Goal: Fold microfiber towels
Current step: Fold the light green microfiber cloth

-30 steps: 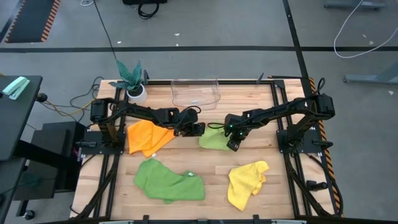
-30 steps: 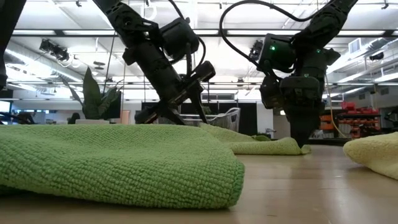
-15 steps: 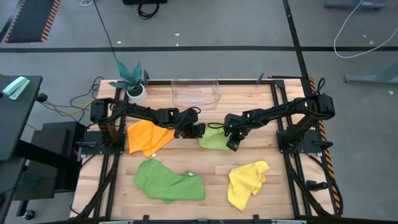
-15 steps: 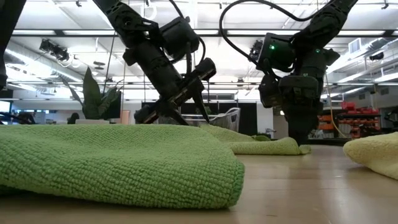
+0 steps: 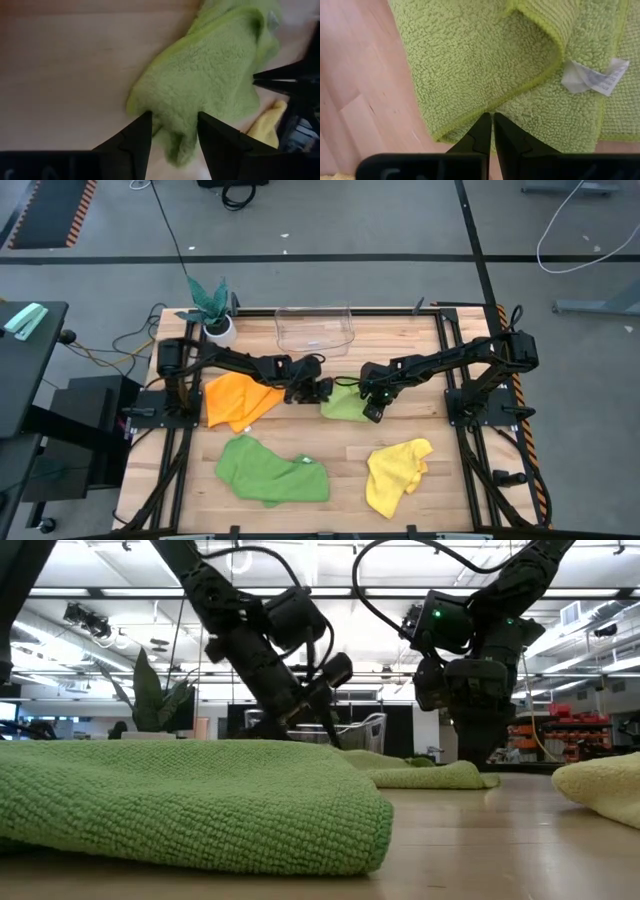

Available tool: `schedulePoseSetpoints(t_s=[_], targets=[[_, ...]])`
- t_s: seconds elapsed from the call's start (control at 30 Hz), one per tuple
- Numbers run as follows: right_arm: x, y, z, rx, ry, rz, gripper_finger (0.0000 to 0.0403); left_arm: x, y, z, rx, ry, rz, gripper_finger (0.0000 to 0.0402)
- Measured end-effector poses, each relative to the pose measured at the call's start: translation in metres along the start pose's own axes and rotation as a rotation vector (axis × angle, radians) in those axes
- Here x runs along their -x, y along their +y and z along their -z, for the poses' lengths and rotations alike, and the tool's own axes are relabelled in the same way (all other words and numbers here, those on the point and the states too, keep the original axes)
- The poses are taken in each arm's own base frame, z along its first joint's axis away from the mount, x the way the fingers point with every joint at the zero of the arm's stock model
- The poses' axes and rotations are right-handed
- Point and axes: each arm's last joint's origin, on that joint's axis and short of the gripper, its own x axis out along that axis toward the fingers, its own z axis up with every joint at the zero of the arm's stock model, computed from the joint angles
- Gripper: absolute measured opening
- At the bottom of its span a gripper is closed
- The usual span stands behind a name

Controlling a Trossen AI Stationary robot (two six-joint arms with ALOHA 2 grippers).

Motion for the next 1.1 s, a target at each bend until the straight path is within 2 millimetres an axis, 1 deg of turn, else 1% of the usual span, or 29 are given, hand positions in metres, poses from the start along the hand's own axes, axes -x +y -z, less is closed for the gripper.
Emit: schedulePoseSetpoints(t_s=[0.1, 0.17, 0.27, 0.4, 0.43, 0.57, 0.73, 0.9, 1.03, 1.1], targets=[[0.000, 0.000, 0.000, -0.004, 0.002, 0.001, 0.0029, -0.004, -0.002, 0.001, -0.019, -0.006, 0.027, 0.0151], [0.000, 0.000, 0.001, -0.012, 0.009, 0.004, 0.0029, -0.003, -0.004, 0.000, -0.031, -0.055, 0.036, 0.0132], [0.000, -0.001, 0.003, -0.029, 0.028, 0.014, 0.0029, -0.001, -0.004, -0.003, -0.058, -0.103, 0.034, 0.0090], [0.000, -0.002, 0.005, -0.034, 0.046, 0.023, 0.0029, 0.000, -0.008, -0.006, -0.116, -0.126, 0.044, 0.0020], [0.000, -0.002, 0.005, -0.033, 0.046, 0.023, 0.0029, 0.001, -0.010, -0.006, -0.129, -0.141, 0.046, 0.0013], [0.000, -0.002, 0.005, -0.041, 0.045, 0.023, 0.0025, 0.002, -0.017, -0.008, -0.170, -0.176, 0.107, 0.0018], [0.000, -0.002, 0.005, -0.051, 0.048, 0.025, 0.0012, 0.003, -0.023, -0.008, -0.222, -0.193, 0.158, 0.0009], [0.000, -0.003, 0.005, -0.054, 0.042, 0.034, 0.0006, 0.003, -0.023, -0.007, -0.262, -0.139, 0.168, 0.0008], [0.000, -0.004, 0.004, -0.061, 0.033, 0.052, 0.0011, 0.003, -0.024, -0.005, -0.312, -0.115, 0.180, 0.0008], [0.001, -0.005, 0.004, -0.074, 0.036, 0.056, 0.0014, 0.004, -0.028, -0.005, -0.342, -0.110, 0.199, 0.0008]])
